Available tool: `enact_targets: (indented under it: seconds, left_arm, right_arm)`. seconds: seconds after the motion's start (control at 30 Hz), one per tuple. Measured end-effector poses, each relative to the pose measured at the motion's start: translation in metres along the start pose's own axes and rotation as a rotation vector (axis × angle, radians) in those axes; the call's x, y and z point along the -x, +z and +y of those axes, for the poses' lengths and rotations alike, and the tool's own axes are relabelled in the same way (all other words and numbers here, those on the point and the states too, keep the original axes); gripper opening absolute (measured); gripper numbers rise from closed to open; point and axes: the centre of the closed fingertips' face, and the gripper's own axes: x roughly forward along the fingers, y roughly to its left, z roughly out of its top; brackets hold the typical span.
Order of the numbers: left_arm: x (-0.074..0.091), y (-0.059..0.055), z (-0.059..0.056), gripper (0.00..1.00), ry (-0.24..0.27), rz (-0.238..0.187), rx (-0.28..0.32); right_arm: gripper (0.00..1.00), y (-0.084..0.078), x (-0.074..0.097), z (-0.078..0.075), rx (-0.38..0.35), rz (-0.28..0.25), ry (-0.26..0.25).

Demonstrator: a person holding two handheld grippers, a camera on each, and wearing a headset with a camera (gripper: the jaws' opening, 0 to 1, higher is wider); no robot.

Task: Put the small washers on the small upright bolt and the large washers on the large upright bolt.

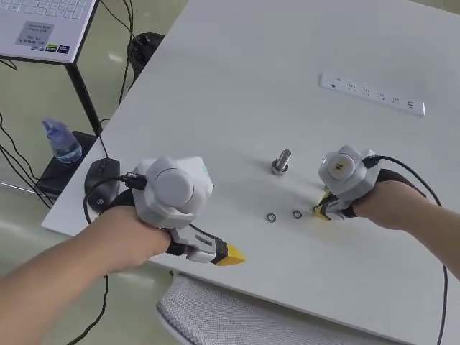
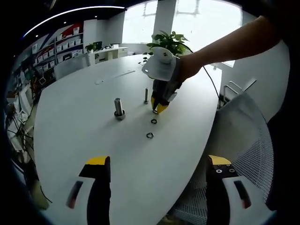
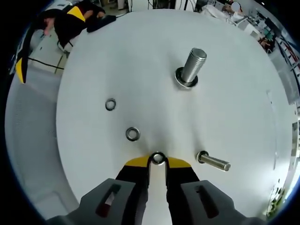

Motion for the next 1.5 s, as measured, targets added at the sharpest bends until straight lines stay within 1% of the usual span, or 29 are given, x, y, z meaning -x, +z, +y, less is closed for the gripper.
enact_targets:
  seconds: [0.13, 0.27, 0.4, 0.53, 0.67, 0.87, 0.9, 1.07, 1.17, 1.27, 1.37, 1.5]
  left_arm:
    - [0.0, 0.0, 0.0, 0.83, -0.001, 0.001, 0.0]
    - [0.001, -0.003, 0.0, 0.82, -0.001, 0.011, -0.001]
    - [0.002, -0.005, -0.001, 0.81, 0.001, 0.019, -0.005]
    - [0.002, -0.005, -0.002, 0.81, 0.001, 0.017, -0.004]
    - [0.002, -0.003, 0.0, 0.81, 0.007, 0.01, 0.002]
    - [0.001, -0.001, 0.002, 0.8, 0.013, 0.009, -0.002]
    - [0.001, 0.0, 0.003, 0.8, 0.015, 0.008, 0.0]
    - [-0.001, 0.005, 0.002, 0.81, 0.019, -0.007, 0.006]
    - [-0.002, 0.005, 0.002, 0.81, 0.023, -0.008, 0.011]
    - [-0.002, 0.006, 0.001, 0.8, 0.027, -0.007, 0.017]
    - [-0.002, 0.007, 0.0, 0.8, 0.031, -0.012, 0.023]
    - [-0.003, 0.007, -0.001, 0.8, 0.036, -0.007, 0.024]
  right_arm:
    - [0.13, -0.001, -0.001, -0.001, -0.004, 0.003, 0.002]
    - [0.13, -0.001, 0.0, -0.002, -0.02, -0.016, 0.004]
    - [0.13, -0.004, 0.001, -0.001, -0.045, -0.019, 0.004]
    - [0.13, -0.005, 0.007, -0.001, -0.048, -0.021, -0.002]
    - [0.13, -0.007, 0.014, -0.002, -0.059, -0.019, 0.002]
    - [0.13, -0.015, 0.022, -0.002, -0.066, -0.012, 0.006]
    - [0.13, -0.019, 0.022, -0.007, -0.071, -0.017, 0.005]
    - [0.13, -0.023, 0.032, -0.013, -0.068, -0.011, 0.002]
    - [0.13, -0.023, 0.038, -0.017, -0.076, -0.016, 0.002]
    - [0.13, -0.023, 0.044, -0.024, -0.07, -0.016, -0.009]
    - [0.13, -0.019, 0.052, -0.029, -0.073, -0.03, -0.013]
    - [0.13, -0.017, 0.058, -0.035, -0.07, -0.035, -0.018]
